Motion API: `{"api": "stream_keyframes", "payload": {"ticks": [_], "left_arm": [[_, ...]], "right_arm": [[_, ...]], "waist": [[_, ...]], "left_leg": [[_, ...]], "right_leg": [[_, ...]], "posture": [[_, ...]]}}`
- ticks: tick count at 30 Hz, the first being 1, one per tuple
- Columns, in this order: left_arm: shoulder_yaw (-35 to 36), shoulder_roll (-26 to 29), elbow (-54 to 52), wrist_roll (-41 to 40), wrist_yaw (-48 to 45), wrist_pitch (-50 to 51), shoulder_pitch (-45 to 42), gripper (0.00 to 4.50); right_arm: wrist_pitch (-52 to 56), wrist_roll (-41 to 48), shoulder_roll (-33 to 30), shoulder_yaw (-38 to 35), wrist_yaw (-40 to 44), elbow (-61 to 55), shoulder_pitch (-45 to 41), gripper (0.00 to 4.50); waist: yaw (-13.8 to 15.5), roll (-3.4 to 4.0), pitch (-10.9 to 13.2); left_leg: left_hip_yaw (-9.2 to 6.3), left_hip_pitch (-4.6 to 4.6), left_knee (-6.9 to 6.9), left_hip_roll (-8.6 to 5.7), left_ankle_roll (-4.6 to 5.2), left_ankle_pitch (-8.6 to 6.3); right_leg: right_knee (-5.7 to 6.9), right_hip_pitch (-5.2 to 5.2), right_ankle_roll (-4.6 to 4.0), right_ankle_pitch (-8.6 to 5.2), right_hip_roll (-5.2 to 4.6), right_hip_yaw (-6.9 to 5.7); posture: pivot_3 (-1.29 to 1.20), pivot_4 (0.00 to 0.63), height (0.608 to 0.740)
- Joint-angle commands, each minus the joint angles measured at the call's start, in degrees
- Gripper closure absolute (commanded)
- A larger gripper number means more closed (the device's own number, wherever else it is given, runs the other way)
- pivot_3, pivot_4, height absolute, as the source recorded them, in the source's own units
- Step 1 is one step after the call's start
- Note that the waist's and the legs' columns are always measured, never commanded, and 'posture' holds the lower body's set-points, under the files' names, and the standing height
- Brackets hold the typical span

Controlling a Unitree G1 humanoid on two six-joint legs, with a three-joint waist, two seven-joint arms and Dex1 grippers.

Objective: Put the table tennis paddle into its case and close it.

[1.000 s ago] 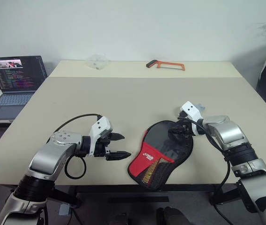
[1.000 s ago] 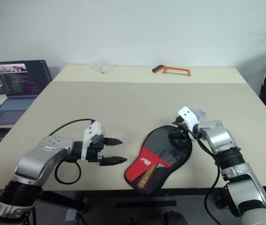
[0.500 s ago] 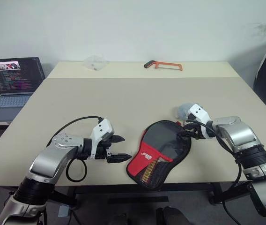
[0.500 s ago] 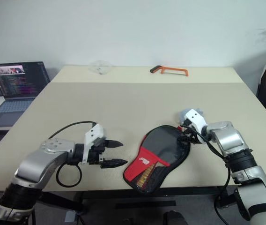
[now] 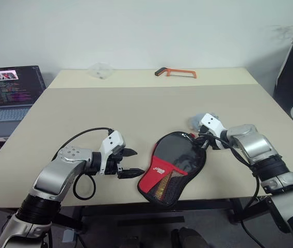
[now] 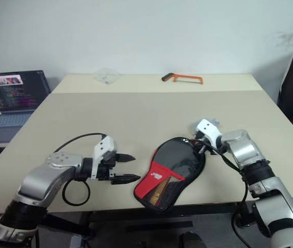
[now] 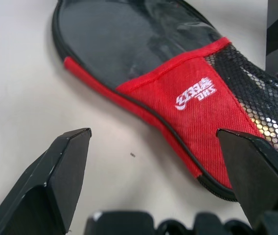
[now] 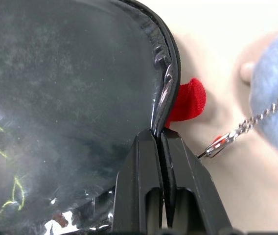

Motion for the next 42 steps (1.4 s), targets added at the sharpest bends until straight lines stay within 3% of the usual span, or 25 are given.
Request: {"api": "stream_keyframes", "payload": {"ticks": [1, 12, 22, 25, 35, 36, 42], "left_arm": [[0.8, 0.6, -0.6, 0.1, 0.2, -0.8, -1.0, 0.00], [0.7, 0.4, -2.8, -0.6, 1.6, 0.6, -0.4, 0.00], [-1.5, -2.2, -3.2, -0.3, 2.9, 0.9, -2.4, 0.00], [-3.7, -3.8, -2.3, 0.7, 2.7, 0.1, -3.9, 0.00], [-7.4, -10.4, 7.4, 6.1, 5.2, -5.3, -9.5, 0.00], [-7.6, -10.8, 8.2, 6.4, 5.1, -5.7, -9.8, 0.00], [-8.4, -15.6, 17.1, 8.2, 4.9, -10.8, -11.3, 0.00]], "right_arm": [[-9.4, -1.5, 3.4, 1.7, 1.6, 2.0, -4.3, 4.46], [-31.8, -8.9, 15.1, 4.3, -3.7, 22.0, -13.8, 4.46], [-34.6, -10.7, 18.1, 2.4, -4.8, 34.1, -18.2, 4.46], [-32.1, -9.8, 17.9, 1.1, -3.9, 33.6, -18.2, 3.79], [-22.6, -6.4, 15.9, -4.4, -2.1, 22.6, -18.1, 0.25], [-20.8, -5.5, 15.3, -5.4, -1.8, 20.5, -18.1, 0.04], [-10.2, -0.4, 10.2, -14.5, -6.6, 12.9, -19.6, 0.04]], "waist": [[-0.2, 0.00, 0.0], [0.5, 0.00, 0.0], [1.0, 0.00, 0.0], [1.1, 0.00, 0.0], [1.0, 0.01, 0.0], [1.0, 0.01, 0.0], [1.2, 0.01, 0.0]], "left_leg": [[0.00, 0.01, -0.01, 0.03, 0.00, 0.00], [-0.28, -0.31, -0.08, -0.11, -0.05, 0.01], [-0.36, -0.31, -0.12, -0.11, -0.20, 0.09], [-0.38, -0.32, -0.12, -0.12, -0.20, 0.09], [-0.37, -0.31, -0.08, -0.09, -0.20, 0.10], [-0.37, -0.31, -0.08, -0.09, -0.20, 0.10], [-0.38, -0.34, -0.06, -0.12, -0.20, 0.10]], "right_leg": [[0.01, 0.00, -0.01, 0.00, 0.03, 0.00], [-0.05, -0.18, -0.37, 0.19, -0.17, -0.04], [0.00, -0.20, -0.42, 0.20, -0.18, -0.06], [0.00, -0.19, -0.41, 0.20, -0.17, -0.08], [0.09, -0.20, -0.45, 0.22, -0.16, -0.08], [0.09, -0.20, -0.45, 0.22, -0.16, -0.08], [0.08, -0.20, -0.44, 0.23, -0.19, -0.10]], "posture": [[0.00, 0.150, 0.740], [0.00, 0.150, 0.740], [0.00, 0.150, 0.740], [0.00, 0.150, 0.740], [0.00, 0.150, 0.740], [0.00, 0.150, 0.740], [0.00, 0.150, 0.740]]}}
